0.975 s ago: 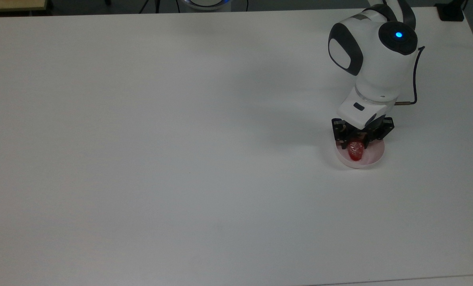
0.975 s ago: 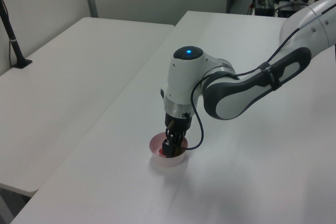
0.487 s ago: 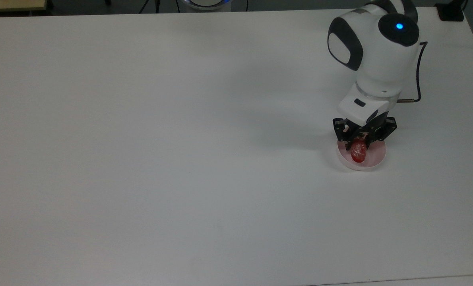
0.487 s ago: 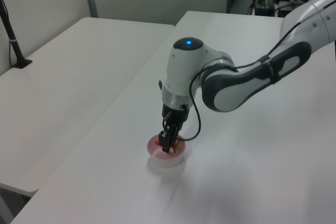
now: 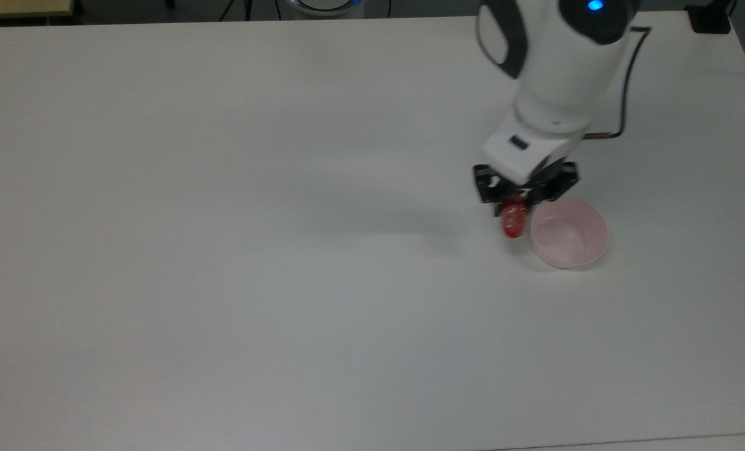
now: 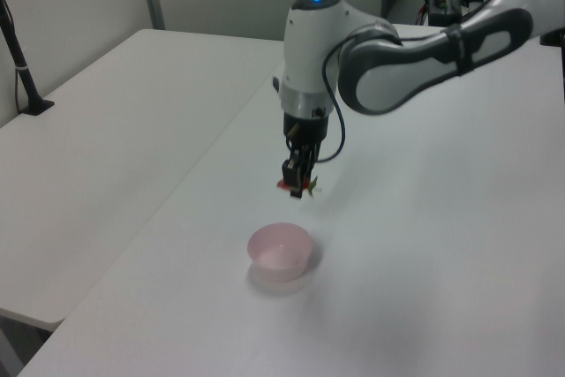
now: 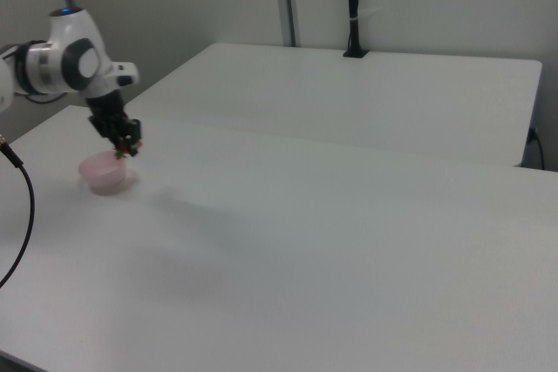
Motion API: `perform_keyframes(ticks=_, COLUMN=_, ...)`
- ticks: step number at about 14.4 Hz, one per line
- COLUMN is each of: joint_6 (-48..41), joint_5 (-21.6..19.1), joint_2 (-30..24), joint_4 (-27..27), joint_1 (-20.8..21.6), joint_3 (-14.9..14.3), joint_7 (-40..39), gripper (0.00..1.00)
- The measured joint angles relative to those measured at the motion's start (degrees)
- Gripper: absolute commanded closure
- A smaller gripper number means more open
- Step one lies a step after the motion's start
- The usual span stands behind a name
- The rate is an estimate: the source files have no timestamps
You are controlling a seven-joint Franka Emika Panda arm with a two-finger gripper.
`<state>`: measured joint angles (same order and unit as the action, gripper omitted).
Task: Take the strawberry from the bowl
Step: 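Lift the strawberry out of the bowl and carry it away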
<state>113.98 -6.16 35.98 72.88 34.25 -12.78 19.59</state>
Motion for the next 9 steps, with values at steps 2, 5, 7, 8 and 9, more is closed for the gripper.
perform_keyframes(ticks=2, joint_6=-1.12, joint_5=-0.02, joint_2=0.03, joint_4=1.70, joint_1=-3.22, joint_3=-1.68, joint_7=-4.11, gripper=0.75)
perform_keyframes(ticks=5, joint_6=-0.89, joint_5=-0.02, joint_2=0.55, joint_4=6.06, joint_1=-10.30, joint_3=-2.27, joint_7=-10.42, gripper=0.74)
perform_keyframes(ticks=7, joint_6=-0.10, joint_5=0.64, joint_2=1.25, joint_4=7.79, joint_1=-12.41, joint_3=-2.25, joint_7=-12.47, gripper=0.56)
perform_keyframes(ticks=8, joint_6=0.57, joint_5=1.29, joint_2=1.49, joint_4=8.69, joint_1=-12.63, joint_3=-2.25, joint_7=-12.63, gripper=0.12)
perform_keyframes(ticks=9, joint_6=1.13, joint_5=1.71, joint_2=1.69, joint_4=9.38, joint_1=-12.56, joint_3=-2.22, joint_7=-12.63, gripper=0.00)
